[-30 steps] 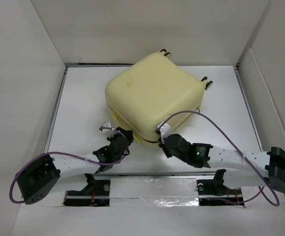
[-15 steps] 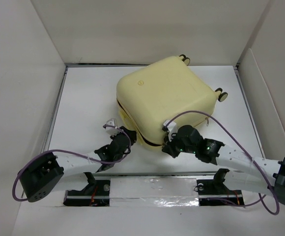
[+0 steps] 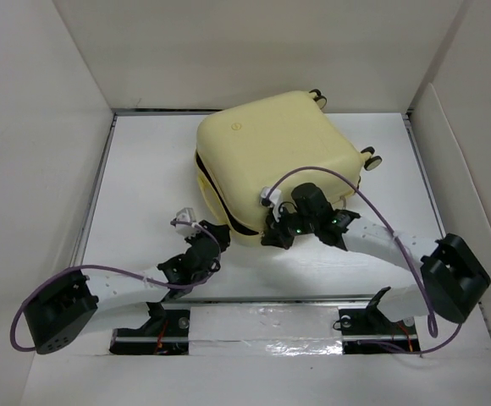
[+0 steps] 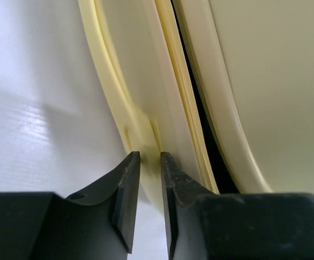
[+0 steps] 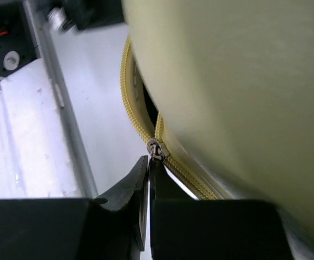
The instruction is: Pack the luggage
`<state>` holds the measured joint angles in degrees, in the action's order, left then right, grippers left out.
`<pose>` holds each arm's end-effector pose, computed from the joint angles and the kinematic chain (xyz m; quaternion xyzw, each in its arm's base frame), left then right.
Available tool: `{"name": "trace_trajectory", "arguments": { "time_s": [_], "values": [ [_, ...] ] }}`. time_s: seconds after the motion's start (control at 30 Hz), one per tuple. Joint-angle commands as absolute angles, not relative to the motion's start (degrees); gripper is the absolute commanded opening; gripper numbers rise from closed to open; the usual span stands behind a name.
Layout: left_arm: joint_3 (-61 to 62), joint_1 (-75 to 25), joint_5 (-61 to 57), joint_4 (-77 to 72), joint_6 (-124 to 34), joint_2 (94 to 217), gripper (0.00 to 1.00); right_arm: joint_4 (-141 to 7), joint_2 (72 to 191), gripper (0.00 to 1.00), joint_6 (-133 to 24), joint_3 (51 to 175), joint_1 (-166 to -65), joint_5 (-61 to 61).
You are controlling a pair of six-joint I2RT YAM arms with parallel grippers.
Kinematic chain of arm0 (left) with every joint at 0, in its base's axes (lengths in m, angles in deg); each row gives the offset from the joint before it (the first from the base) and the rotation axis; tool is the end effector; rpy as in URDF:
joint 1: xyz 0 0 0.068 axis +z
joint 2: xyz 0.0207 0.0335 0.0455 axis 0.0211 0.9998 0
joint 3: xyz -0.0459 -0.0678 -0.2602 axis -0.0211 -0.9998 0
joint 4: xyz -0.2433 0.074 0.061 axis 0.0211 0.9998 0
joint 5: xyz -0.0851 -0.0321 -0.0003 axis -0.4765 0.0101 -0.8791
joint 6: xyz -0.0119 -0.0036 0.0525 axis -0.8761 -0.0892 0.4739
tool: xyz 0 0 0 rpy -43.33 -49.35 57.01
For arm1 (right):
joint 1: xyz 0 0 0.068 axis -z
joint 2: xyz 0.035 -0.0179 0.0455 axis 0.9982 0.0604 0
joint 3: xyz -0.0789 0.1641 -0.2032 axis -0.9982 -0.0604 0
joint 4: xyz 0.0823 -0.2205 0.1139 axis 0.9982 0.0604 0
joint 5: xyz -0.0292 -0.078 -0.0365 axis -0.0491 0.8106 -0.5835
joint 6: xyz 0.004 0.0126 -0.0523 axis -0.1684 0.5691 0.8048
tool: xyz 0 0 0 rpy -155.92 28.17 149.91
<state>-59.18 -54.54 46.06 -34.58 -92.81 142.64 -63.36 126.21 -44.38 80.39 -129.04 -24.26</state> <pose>0.1313 -0.1521 0.1722 -0.2269 0.7432 -0.3314 0.5351 0.1920 0.2014 0.2251 -0.4491 0.7431 0.3758 0.3238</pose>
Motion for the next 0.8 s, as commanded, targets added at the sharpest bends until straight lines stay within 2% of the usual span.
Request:
{"name": "trace_trajectory", "arguments": {
  "time_s": [0.0, 0.13, 0.23, 0.4, 0.43, 0.47, 0.53, 0.57, 0.63, 0.7, 0.73, 0.77],
  "values": [
    [-59.98, -61.71, 31.84, -30.26, -94.4, 141.31, 0.0, -79.43, 131.87, 0.0, -44.68, 89.25, -130.39, -28.87],
    [-58.23, -68.21, 37.11, -24.81, -97.74, 141.31, 0.0, -73.57, 133.46, 0.0, -39.94, 92.42, -134.95, -31.52],
    [-57.7, -71.3, 40.28, -22.26, -100.38, 140.87, 0.0, -69.34, 130.48, 0.0, -37.65, 89.45, -139.17, -28.45],
    [-55.33, -71.3, 46.69, -11.47, -100.65, 134.14, 0.0, -73.36, 119.24, 0.0, -46.95, 75.22, -139.71, -19.14],
    [-54.11, -68.69, 47.66, -10.22, -98.82, 132.36, 0.0, -74.76, 114.69, 0.0, -48.79, 71.11, -139.71, -17.12],
    [-53.57, -66.66, 47.14, -9.51, -97.06, 130.78, 0.1, -75.38, 112.65, 0.0, -53.85, 69.68, -139.71, -13.27],
    [-52.43, -61.31, 44.34, -8.98, -94.24, 125.6, 0.21, -73.47, 108.52, 0.0, -56.18, 67.74, -139.71, -9.3],
    [-52.42, -56.15, 40.93, -9.41, -91.79, 123.93, 0.33, -72.5, 105.02, 0.0, -58.71, 66.34, -139.71, -2.32],
    [-52.86, -51.29, 37.84, -11.35, -89.84, 119.44, 0.42, -69.52, 101.92, 0.01, -61.19, 65.18, -138.49, 2.13],
    [-53.13, -44.62, 32.83, -11.7, -88.18, 117.5, 0.47, -67.92, 97.96, 0.32, -63.48, 63.69, -136.3, 5.83],
    [-53.04, -42.75, 31.07, -11.18, -87.82, 117.49, 0.47, -67.57, 96.91, 0.57, -63.57, 63.42, -135.32, 5.75],
    [-52.95, -41.17, 28.1, -10.57, -87.38, 117.58, 0.47, -65.3, 95.94, 0.63, -63.31, 63.6, -134.53, 5.23]
  ]
}}
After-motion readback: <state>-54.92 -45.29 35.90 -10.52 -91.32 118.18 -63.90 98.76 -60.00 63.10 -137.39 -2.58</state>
